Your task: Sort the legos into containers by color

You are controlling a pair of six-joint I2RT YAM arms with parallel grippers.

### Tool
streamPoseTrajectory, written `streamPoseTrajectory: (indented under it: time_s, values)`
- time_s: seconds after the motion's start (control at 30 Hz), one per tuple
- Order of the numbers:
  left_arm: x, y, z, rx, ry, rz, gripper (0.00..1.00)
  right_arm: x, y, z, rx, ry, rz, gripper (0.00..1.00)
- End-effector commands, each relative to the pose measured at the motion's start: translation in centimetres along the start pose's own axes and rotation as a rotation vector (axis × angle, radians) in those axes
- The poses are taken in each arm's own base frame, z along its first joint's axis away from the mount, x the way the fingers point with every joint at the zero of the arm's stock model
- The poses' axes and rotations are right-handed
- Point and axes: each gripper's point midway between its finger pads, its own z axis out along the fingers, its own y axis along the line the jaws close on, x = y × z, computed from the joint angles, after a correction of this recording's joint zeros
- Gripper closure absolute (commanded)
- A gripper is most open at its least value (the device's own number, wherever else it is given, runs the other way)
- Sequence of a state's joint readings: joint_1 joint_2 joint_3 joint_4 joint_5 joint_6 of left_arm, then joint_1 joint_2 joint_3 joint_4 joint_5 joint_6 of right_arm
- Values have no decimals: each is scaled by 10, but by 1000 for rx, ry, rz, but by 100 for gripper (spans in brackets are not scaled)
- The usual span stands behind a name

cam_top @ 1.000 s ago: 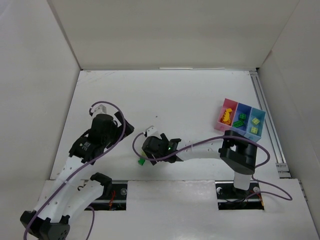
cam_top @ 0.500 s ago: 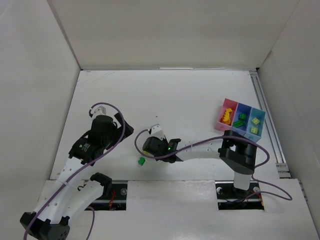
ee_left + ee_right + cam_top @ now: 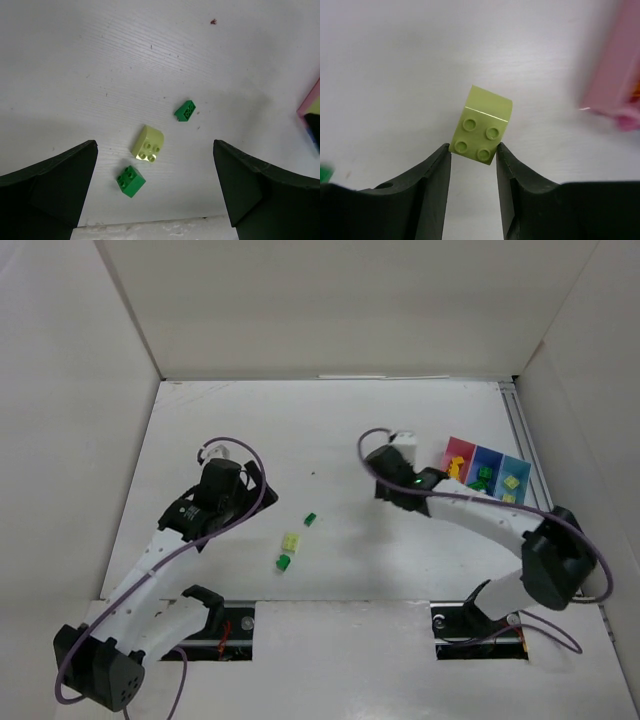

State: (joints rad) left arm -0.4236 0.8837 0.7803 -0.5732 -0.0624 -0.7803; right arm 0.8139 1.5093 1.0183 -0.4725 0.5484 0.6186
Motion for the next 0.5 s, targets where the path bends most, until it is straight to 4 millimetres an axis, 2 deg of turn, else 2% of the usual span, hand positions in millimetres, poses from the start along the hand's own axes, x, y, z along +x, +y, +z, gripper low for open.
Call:
streamPoseTrajectory:
  time_s: [0.0, 0.03, 0.1, 0.13, 0.23, 0.27, 0.33, 0.37, 0.4, 0.43, 0.47]
  values:
    - [-18, -16, 3, 52, -50, 19, 0, -33, -90, -8, 164, -56, 124, 68]
    - [-20, -19, 7, 50, -48, 28, 0, -44, -134, -5, 253, -68, 204, 68]
    - [-23, -27, 11, 74, -45, 38, 0, -57, -176, -14, 322, -87, 268, 66]
    - [-21, -26, 15, 63, -34, 39, 0, -64, -213, -15, 399, -90, 350, 66]
    - [-31, -35, 21, 72, -40, 52, 0, -67, -260, -19, 499, -77, 441, 65]
    - [-35, -38, 25, 75, -37, 46, 0, -68, -285, -21, 547, -72, 499, 65]
    - [-38, -44, 27, 84, -34, 56, 0, -59, -303, -15, 590, -19, 529, 65]
    - [-40, -42, 32, 74, -24, 60, 0, -62, -316, -17, 618, -16, 555, 65]
    - [-43, -46, 32, 78, -27, 59, 0, -57, -322, -11, 646, 14, 554, 65]
    - [-46, -44, 35, 72, -32, 52, 0, -54, -324, -12, 666, 33, 554, 65]
    - [-49, -47, 33, 79, -40, 51, 0, -52, -334, -14, 708, 37, 570, 65]
